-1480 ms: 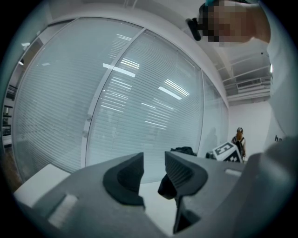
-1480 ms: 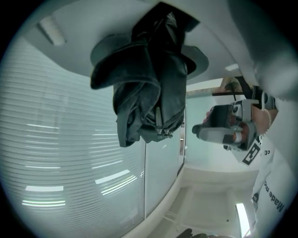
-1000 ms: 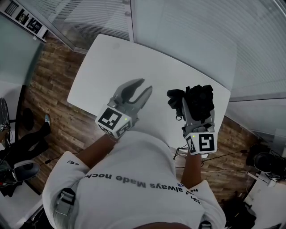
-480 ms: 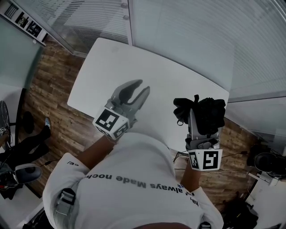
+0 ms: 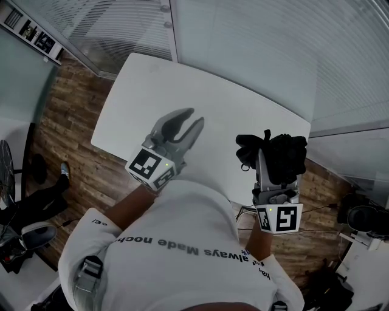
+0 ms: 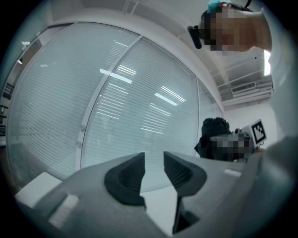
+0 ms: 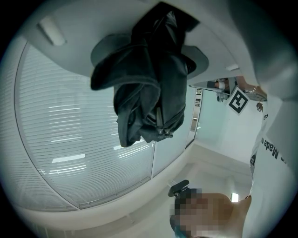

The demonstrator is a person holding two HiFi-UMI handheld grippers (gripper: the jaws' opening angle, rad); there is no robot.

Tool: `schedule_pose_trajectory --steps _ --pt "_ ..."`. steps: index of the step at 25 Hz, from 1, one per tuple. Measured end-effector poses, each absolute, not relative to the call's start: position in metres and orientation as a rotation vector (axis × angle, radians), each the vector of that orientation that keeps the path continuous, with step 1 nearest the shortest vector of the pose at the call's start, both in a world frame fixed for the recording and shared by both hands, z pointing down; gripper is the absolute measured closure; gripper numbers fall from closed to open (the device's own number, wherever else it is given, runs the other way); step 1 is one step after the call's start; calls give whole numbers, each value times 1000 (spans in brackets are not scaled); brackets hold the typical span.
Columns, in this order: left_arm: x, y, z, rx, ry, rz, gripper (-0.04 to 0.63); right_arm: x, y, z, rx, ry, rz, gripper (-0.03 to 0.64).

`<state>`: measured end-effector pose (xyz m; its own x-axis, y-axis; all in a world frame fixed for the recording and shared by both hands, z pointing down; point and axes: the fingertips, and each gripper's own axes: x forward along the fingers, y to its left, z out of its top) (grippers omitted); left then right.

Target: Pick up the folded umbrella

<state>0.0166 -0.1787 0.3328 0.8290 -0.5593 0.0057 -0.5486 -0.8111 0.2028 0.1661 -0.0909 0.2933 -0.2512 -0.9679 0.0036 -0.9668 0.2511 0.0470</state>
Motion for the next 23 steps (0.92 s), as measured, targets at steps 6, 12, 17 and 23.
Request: schedule_pose_trajectory --steps 6,12,17,23 --pt "19 -175 327 2814 -865 -84 467 170 -87 288 1905 -2457 -59 379" --pt "35 -164 324 2816 -867 -76 468 187 -75 284 1907 -2462 -56 379" --pt "18 -177 329 2814 -862 -85 468 169 -87 287 1909 -2465 -54 379" --pt "13 -183 331 2813 -856 -100 468 162 -94 290 1903 -2452 -77 379"
